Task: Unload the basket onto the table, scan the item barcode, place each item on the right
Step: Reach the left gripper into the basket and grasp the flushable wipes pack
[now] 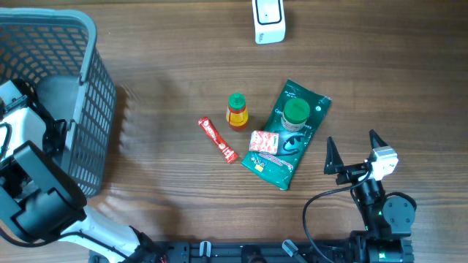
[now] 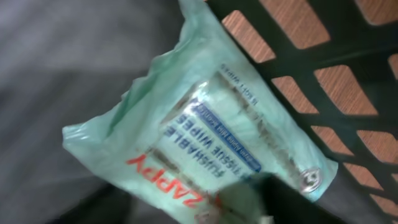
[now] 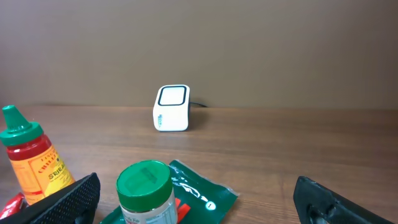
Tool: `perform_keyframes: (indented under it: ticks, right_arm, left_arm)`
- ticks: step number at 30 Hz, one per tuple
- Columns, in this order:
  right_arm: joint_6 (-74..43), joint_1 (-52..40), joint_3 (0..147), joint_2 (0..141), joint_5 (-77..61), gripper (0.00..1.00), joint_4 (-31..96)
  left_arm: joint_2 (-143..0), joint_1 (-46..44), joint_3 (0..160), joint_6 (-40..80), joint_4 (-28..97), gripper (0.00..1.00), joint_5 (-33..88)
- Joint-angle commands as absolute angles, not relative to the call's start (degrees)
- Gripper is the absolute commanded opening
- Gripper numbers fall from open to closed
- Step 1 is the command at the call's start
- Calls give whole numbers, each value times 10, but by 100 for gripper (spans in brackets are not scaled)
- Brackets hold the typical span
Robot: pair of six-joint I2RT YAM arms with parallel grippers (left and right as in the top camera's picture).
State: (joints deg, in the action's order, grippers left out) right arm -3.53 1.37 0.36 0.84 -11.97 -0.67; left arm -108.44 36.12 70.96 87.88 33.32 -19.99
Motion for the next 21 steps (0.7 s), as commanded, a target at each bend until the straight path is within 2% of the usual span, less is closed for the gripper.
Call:
perform_keyframes:
  ticks: [1,8,14,21]
  right_arm:
    - [-30,11,3,3,-116,100,-9]
    - [-30,11,3,3,-116,100,-9]
    - [-30,11,3,3,-116,100,-9]
    - [-30,11,3,3,-116,100,-9]
  left_arm:
    - [-1096,362,703,879,352,41,-199]
    - [-1078,362,707,868,354,4,-183]
    - [-1001,362,710,855,354,4,-142]
    - [-833,361,709,808,353,4,-109]
